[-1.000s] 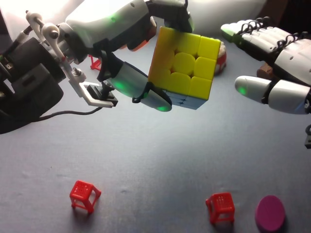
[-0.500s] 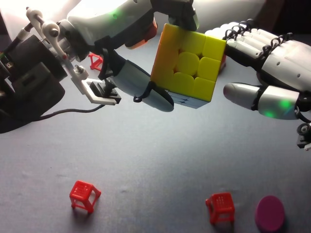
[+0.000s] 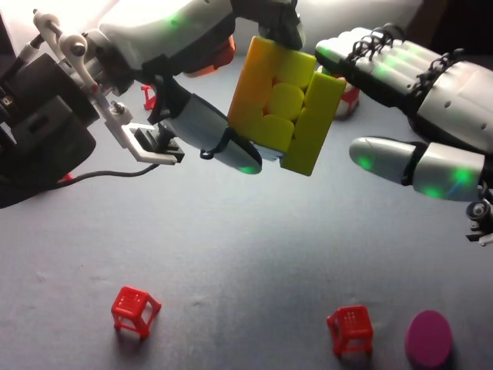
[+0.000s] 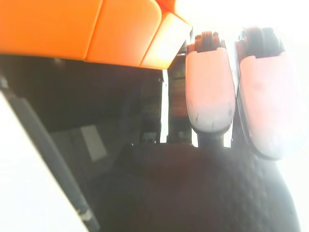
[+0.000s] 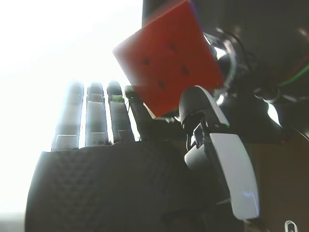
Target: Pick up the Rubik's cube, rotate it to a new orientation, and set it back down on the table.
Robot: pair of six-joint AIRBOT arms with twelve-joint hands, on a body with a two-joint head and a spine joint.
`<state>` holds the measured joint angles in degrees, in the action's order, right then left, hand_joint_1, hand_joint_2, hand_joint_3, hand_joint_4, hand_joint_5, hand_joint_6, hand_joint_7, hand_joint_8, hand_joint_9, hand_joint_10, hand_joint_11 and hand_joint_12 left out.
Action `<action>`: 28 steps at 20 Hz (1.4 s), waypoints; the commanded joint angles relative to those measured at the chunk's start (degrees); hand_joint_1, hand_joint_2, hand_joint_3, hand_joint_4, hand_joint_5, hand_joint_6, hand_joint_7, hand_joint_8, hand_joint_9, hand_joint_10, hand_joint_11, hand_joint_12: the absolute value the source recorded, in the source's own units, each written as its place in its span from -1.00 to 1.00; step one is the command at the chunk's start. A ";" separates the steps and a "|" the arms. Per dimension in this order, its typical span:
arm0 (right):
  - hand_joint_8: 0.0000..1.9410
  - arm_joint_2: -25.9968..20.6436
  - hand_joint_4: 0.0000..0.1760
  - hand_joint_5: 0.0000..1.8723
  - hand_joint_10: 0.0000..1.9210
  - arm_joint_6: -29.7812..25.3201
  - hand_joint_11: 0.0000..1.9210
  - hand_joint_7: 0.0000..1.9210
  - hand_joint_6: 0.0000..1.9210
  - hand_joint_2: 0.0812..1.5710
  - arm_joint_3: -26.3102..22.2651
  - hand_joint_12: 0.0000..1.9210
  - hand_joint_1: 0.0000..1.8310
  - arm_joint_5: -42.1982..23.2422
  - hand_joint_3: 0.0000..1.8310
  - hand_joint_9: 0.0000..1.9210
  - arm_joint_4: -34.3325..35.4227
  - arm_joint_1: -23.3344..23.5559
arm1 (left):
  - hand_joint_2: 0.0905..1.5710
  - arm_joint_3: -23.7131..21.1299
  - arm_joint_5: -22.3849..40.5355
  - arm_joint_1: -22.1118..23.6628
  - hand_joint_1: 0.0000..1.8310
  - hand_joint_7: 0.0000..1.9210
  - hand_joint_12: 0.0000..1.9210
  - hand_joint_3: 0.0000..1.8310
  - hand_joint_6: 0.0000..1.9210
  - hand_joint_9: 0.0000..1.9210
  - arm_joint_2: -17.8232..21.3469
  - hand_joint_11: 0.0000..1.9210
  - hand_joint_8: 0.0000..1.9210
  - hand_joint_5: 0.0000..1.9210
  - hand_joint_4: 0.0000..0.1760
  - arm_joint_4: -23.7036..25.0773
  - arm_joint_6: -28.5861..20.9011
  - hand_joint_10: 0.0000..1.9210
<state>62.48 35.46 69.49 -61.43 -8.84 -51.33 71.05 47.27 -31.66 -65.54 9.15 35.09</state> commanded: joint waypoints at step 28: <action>-0.85 -2.87 -1.00 -1.00 -0.02 -0.36 -1.00 -0.79 -0.55 0.85 -6.30 0.47 -1.00 -10.45 -1.00 -1.00 -4.76 -5.79 | -0.40 0.44 10.30 0.31 0.72 0.42 1.00 0.46 1.00 0.58 0.09 0.68 1.00 0.35 -1.00 -4.75 0.47 1.00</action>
<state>59.83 35.44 63.29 -64.40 -15.22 -57.52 71.42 49.23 -32.10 -65.47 5.76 35.97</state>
